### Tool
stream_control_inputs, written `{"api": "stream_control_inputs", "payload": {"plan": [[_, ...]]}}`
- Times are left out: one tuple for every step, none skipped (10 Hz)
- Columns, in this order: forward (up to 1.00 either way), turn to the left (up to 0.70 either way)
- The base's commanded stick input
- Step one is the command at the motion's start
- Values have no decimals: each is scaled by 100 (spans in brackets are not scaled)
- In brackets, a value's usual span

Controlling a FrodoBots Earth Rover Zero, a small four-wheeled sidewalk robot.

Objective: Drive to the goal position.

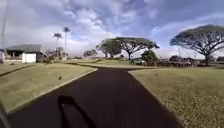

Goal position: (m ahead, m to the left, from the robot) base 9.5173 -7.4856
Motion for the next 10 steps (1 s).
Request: {"api": "stream_control_inputs", "payload": {"plan": [[70,0],[70,0],[70,0],[70,0],[70,0],[70,0],[70,0],[70,0],[70,0],[70,0]]}}
